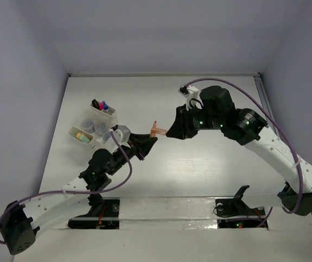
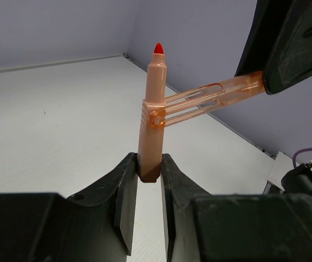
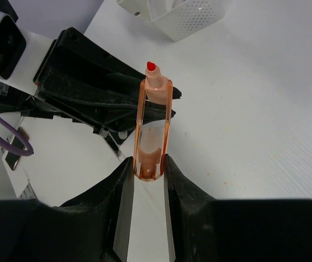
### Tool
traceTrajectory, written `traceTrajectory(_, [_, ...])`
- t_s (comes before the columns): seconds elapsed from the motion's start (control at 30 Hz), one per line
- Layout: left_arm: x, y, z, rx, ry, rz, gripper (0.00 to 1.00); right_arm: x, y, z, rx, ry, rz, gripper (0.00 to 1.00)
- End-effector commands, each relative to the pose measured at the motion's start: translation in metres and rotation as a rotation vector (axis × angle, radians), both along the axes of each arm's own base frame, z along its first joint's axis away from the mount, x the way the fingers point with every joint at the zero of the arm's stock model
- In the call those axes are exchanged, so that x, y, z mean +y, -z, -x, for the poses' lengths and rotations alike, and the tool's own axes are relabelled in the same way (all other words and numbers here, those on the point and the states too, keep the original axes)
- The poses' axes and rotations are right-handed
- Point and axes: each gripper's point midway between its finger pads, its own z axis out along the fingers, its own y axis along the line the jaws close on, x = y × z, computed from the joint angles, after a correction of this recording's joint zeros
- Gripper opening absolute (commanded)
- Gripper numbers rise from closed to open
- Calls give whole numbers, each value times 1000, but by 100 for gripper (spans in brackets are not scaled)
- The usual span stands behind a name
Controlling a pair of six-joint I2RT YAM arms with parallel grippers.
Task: Sort the stationery into containers
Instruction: Close the pen cap on the pen.
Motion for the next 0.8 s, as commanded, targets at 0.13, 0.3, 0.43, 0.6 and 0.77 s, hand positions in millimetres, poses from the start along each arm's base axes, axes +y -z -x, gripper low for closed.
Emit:
traceTrajectory(0.13, [0,-16,1,-20,-5,18,0,4,-29,-44,-185,103,-49,0])
traceTrajectory(0.3, [-2,-14,1,-19,0,-3,0,11,-40,-58,-238,122,-71,0])
traceTrajectory(0.43, [-3,-13,4,-19,7,-7,0,14,-42,-70,-265,142,-54,0])
traceTrajectory(0.6, [-3,-9,3,-11,8,-15,0,16,-50,-79,-300,159,-53,0])
traceTrajectory(0.77, [-5,-9,3,-16,15,-22,0,20,-49,-84,-309,148,-31,0])
